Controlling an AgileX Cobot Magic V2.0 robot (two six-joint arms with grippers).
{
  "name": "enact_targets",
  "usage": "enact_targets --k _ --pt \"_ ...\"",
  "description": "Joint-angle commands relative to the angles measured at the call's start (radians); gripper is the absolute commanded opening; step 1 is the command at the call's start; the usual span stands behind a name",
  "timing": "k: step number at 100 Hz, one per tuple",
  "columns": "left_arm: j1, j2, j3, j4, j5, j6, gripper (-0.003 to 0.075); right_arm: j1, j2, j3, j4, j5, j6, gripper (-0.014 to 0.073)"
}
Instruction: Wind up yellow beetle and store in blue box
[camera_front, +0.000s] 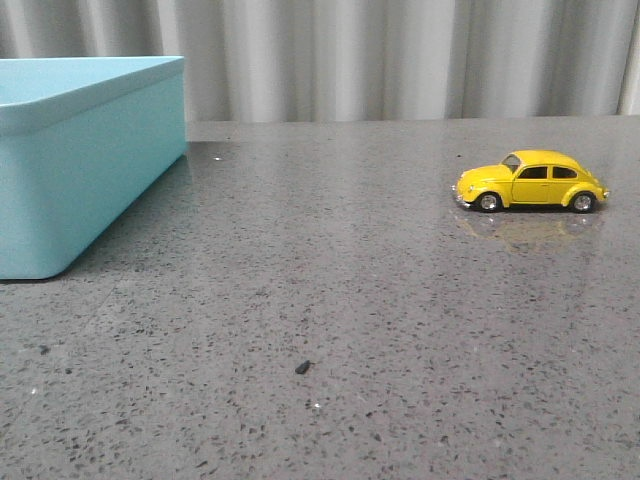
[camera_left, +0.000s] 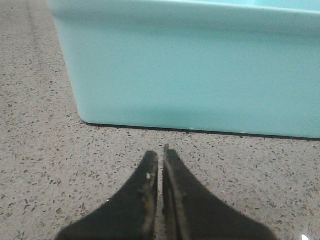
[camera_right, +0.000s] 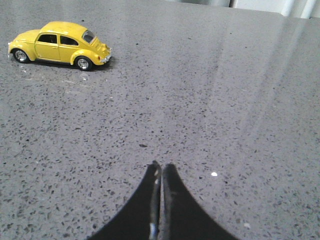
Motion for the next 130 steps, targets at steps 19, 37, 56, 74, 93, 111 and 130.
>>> enact_targets --k 19,37,56,74,93,111,130 --pt "0.007 -0.031 0.025 -0.008 -0.04 -0.011 -0.0021 0.002 -0.02 0.023 -0.01 -0.023 0.0 -0.005" --pt "0.007 -0.031 0.025 -0.008 -0.04 -0.011 -0.0021 0.002 -0.02 0.023 -0.01 -0.023 0.0 -0.005" --pt "0.007 -0.031 0.025 -0.008 -0.04 -0.011 -0.0021 0.002 -0.02 0.023 -0.01 -0.023 0.0 -0.005" --pt "0.007 -0.031 0.025 -0.008 -0.04 -0.011 -0.0021 0.002 -0.02 0.023 -0.01 -0.023 0.0 -0.005" --pt "0.007 -0.031 0.025 0.02 -0.045 -0.011 -0.0021 0.002 -0.02 0.023 -0.017 -0.025 0.0 -0.005" --pt "0.007 -0.031 0.025 0.022 -0.067 -0.011 -0.0021 0.002 -0.02 0.023 -0.017 -0.076 0.0 -0.005" --pt "0.007 -0.031 0.025 0.022 -0.091 -0.011 -0.0021 0.002 -0.02 0.023 -0.017 -0.17 0.0 -0.005"
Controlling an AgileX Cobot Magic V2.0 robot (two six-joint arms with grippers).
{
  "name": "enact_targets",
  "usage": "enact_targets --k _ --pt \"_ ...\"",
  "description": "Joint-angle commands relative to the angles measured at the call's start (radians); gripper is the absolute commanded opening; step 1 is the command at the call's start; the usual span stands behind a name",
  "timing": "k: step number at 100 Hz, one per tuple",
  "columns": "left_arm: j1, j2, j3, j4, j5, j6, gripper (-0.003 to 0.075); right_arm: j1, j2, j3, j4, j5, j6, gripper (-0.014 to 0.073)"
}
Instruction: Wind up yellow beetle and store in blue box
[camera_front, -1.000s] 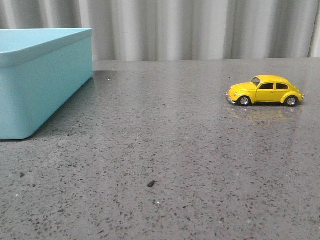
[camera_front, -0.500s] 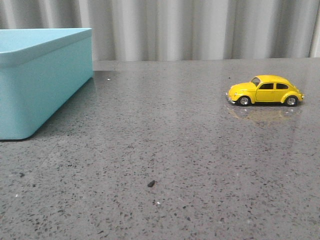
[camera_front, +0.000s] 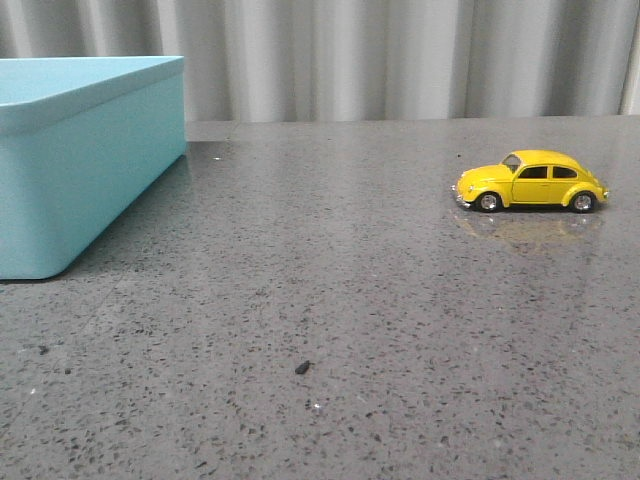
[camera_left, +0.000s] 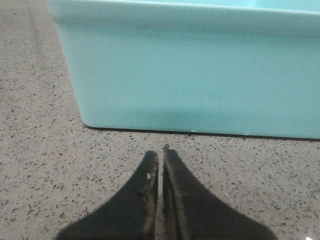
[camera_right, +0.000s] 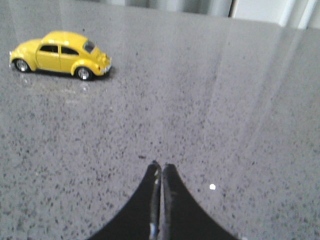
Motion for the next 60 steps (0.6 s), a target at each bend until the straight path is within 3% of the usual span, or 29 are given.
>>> enact_targets --k 1,60 --pt "0.007 -0.031 0.025 0.003 -0.082 -0.011 -0.0021 0.002 -0.02 0.023 -0.011 -0.122 0.0 -0.005" --pt "0.007 -0.031 0.025 0.003 -0.162 -0.011 -0.0021 0.002 -0.02 0.023 0.014 -0.133 0.0 -0.005"
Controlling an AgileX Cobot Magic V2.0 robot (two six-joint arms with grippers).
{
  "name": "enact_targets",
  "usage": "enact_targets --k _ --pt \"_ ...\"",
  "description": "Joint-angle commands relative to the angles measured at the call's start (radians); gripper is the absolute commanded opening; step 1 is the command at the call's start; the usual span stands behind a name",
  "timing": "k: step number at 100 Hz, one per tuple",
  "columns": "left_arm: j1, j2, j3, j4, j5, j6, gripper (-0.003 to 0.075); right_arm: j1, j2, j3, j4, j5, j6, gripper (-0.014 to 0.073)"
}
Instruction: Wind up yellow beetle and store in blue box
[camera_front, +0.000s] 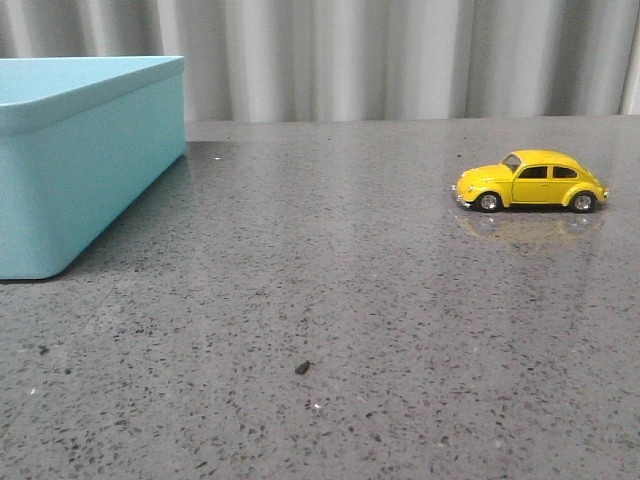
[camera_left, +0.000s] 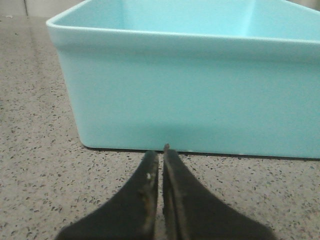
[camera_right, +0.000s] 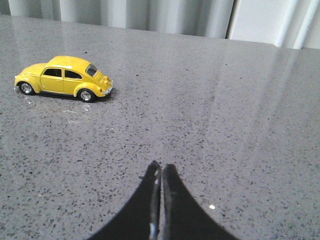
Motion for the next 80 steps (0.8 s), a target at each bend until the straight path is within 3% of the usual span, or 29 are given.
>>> enact_targets --k 1,80 --pt "0.007 -0.031 0.025 0.003 -0.101 -0.011 -0.0021 0.002 -0.02 0.023 0.008 -0.084 0.0 -0.005" --pt "0.007 -0.031 0.025 0.003 -0.137 -0.011 -0.0021 0.002 -0.02 0.023 0.008 -0.111 0.0 -0.005"
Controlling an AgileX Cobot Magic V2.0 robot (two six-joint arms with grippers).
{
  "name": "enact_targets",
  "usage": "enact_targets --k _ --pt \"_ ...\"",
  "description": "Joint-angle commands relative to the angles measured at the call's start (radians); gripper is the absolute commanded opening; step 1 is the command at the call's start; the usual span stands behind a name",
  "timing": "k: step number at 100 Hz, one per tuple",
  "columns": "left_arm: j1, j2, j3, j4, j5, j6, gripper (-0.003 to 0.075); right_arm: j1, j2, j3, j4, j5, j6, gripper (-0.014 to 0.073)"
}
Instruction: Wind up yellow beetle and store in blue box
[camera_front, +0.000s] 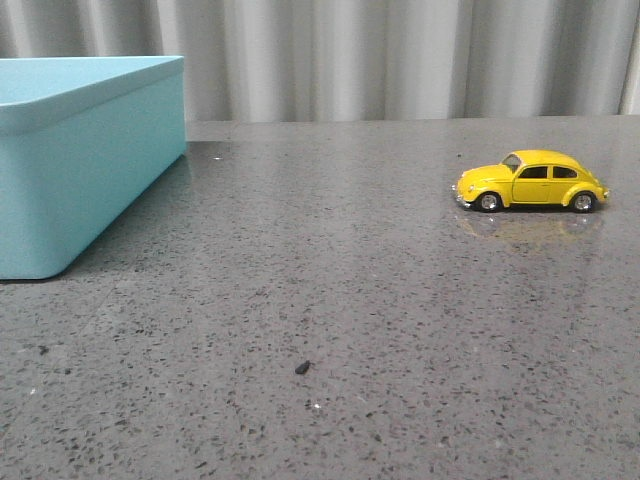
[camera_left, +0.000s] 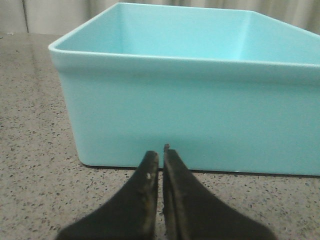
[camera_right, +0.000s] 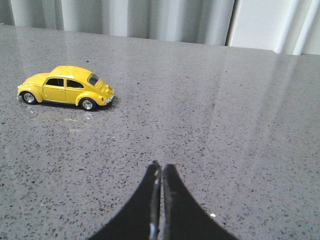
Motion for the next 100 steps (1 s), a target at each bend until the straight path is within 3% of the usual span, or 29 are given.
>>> enact_targets --k 1,48,65,85,100 --pt "0.007 -0.031 0.025 0.003 -0.089 -0.011 -0.0021 0.002 -0.02 0.023 0.002 -0.087 0.0 -0.005" --pt "0.007 -0.009 0.005 -0.035 -0.235 -0.011 -0.0021 0.002 0.022 -0.031 0.077 -0.133 0.0 -0.005" --pt "0.007 0.049 -0.105 0.047 -0.232 -0.011 -0.0022 0.002 0.147 -0.151 0.085 -0.1 0.0 -0.005" --pt "0.007 0.137 -0.225 0.093 -0.235 -0.011 -0.0021 0.002 0.331 -0.348 0.085 0.041 0.0 -0.005" --pt "0.007 0.166 -0.262 0.093 -0.241 -0.011 -0.0021 0.004 0.415 -0.374 0.086 -0.037 0.0 -0.005"
